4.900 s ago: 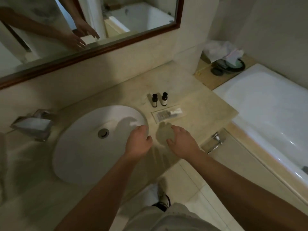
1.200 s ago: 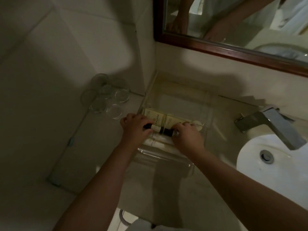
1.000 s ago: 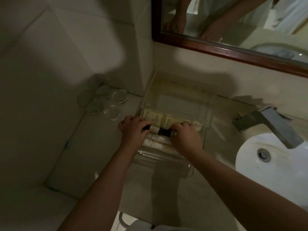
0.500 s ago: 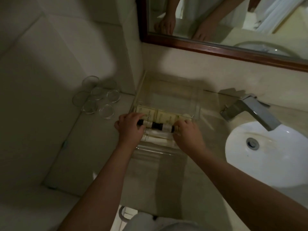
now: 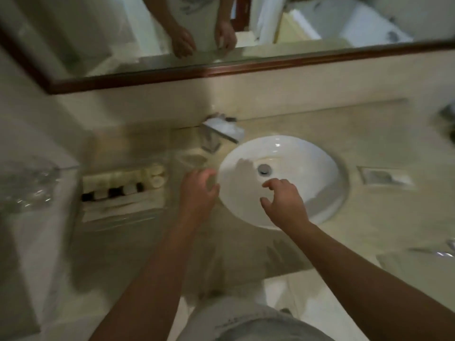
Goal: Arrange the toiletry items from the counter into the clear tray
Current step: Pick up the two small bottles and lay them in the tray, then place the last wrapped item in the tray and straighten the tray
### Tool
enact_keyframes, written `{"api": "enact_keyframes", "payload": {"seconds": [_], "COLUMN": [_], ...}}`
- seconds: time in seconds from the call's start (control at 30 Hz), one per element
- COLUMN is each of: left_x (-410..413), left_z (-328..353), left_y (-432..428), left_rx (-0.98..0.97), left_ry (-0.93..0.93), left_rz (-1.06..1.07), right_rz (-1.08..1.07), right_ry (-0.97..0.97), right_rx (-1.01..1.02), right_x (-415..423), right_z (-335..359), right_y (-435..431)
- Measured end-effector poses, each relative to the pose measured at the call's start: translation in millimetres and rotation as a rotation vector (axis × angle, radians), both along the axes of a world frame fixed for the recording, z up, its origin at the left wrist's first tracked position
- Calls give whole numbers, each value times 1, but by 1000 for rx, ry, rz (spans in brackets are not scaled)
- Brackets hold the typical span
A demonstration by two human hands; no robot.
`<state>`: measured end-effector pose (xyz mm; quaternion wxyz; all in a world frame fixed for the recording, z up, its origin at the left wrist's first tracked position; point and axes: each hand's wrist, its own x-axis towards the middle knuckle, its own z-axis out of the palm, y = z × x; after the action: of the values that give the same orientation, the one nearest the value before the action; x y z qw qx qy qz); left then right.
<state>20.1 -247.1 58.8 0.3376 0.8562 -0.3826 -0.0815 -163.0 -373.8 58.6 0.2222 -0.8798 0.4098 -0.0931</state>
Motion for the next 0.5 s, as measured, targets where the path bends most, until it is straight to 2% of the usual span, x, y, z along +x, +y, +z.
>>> {"api": "enact_keyframes", "payload": {"seconds": [0.1, 0.27, 0.5], "left_x": [-80, -198, -271], "left_z": [-5, 5, 6], "left_y": [-55, -130, -222], "left_rx": [-50, -25, 128], "left_ry": [48, 169, 220], "left_rz": [-160, -382, -559], "right_rz": [-124, -290, -431], "right_ry": [14, 29, 4], "right_rx": [28, 16, 58], "right_x": [-85, -201, -277], "right_z": [6, 13, 6], "right_y": [-39, -90, -146]}}
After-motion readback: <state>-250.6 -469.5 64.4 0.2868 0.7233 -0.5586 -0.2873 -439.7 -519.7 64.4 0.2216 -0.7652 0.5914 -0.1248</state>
